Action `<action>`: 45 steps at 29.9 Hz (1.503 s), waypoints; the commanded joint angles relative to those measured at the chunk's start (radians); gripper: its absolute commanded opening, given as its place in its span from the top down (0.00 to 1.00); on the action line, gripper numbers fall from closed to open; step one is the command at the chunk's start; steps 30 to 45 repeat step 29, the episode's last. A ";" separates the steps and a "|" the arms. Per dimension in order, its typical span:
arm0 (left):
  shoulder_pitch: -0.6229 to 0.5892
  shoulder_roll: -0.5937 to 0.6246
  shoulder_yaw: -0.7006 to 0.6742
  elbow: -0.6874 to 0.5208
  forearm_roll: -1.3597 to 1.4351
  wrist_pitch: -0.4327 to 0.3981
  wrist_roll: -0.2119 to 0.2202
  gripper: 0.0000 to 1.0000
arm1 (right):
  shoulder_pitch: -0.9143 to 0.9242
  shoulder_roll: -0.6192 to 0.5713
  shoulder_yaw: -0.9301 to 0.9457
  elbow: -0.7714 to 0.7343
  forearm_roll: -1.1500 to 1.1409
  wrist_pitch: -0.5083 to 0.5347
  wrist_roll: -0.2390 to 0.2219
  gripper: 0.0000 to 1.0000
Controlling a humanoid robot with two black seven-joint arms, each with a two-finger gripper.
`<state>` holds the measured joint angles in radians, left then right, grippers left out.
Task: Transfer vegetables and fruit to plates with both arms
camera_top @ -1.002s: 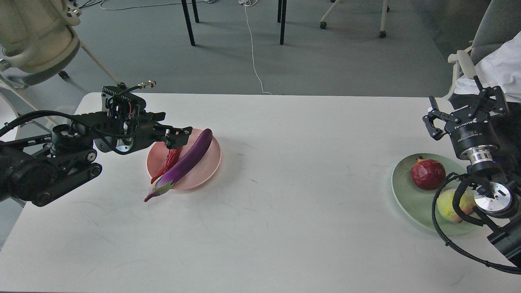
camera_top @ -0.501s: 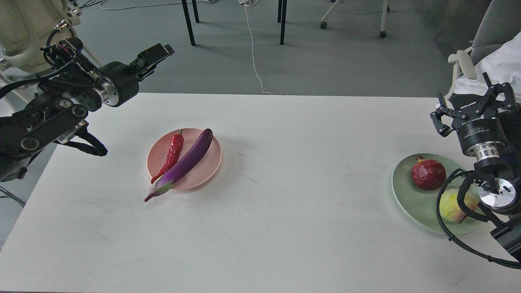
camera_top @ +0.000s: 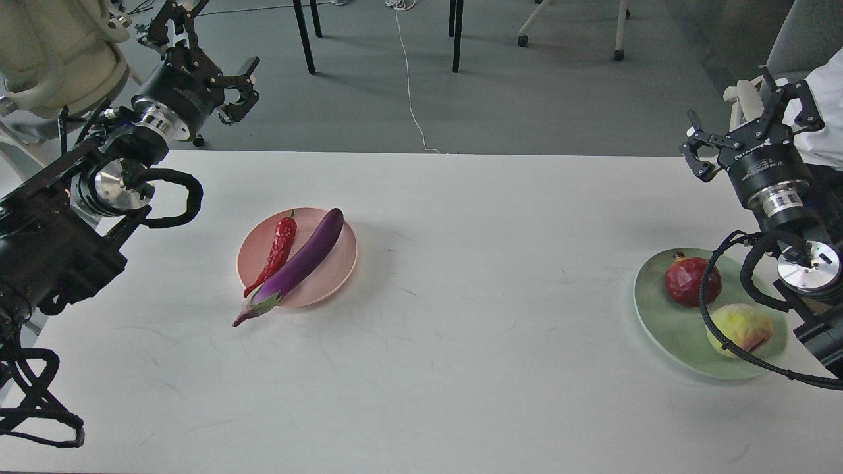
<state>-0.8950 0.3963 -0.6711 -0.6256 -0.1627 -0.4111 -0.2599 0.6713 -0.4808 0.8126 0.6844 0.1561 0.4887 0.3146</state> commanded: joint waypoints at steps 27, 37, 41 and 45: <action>0.148 -0.142 -0.130 0.060 -0.107 -0.078 0.007 0.01 | 0.111 0.044 -0.082 -0.072 0.006 0.000 -0.005 0.01; 0.148 -0.137 -0.130 0.060 -0.106 -0.078 0.008 0.01 | 0.105 0.047 -0.073 -0.078 0.006 0.000 -0.009 0.01; 0.148 -0.137 -0.130 0.060 -0.106 -0.078 0.008 0.01 | 0.105 0.047 -0.073 -0.078 0.006 0.000 -0.009 0.01; 0.148 -0.137 -0.130 0.060 -0.106 -0.078 0.008 0.01 | 0.105 0.047 -0.073 -0.078 0.006 0.000 -0.009 0.01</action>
